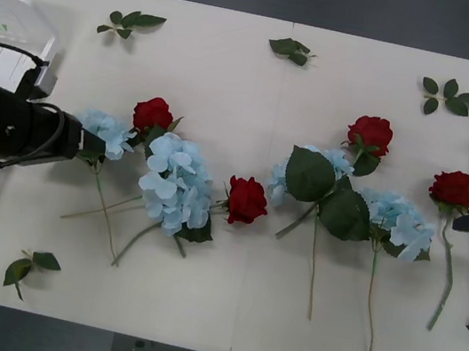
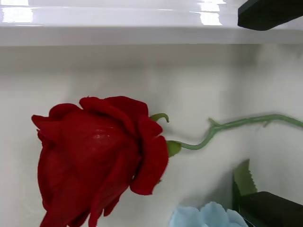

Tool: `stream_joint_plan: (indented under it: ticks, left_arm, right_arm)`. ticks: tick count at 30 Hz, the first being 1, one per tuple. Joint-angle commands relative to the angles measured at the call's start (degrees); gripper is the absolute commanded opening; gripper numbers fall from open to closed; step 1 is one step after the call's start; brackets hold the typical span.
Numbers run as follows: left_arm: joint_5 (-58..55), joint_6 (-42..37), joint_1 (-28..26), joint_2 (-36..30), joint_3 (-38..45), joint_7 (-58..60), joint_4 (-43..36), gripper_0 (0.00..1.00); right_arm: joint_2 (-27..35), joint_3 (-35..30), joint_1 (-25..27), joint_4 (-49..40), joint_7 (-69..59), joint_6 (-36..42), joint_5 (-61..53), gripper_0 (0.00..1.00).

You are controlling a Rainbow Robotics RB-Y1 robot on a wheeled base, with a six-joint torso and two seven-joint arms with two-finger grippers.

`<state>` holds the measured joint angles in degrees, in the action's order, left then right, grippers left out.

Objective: Put the red flowers into the right box and the blue flowers into the left box

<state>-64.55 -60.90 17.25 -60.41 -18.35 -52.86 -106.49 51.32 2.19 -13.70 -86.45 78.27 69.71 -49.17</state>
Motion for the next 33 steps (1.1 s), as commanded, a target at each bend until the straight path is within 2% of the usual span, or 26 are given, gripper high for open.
stream_joint_plan:
  ticks: [1,11,20,33]
  left_arm:
    - [1.0,0.6,2.87,0.29,-1.16,0.47,1.9,1.0]
    - [3.02,0.6,6.3,0.29,-7.32,0.65,4.19,1.0]
    - [4.43,4.21,9.38,1.08,-13.12,0.65,9.11,1.0]
    - [6.98,4.56,15.18,5.83,-18.57,0.56,16.76,1.0]
  right_arm:
    - [2.03,2.12,-3.26,2.25,-2.86,-2.04,0.31,1.0]
    - [-2.72,2.82,-7.66,9.81,-1.98,-2.65,2.15,1.0]
    - [-4.21,4.4,-8.45,13.06,-1.89,-4.85,2.33,1.0]
    - [-6.41,4.75,-8.45,14.29,-2.33,-5.82,2.86,1.0]
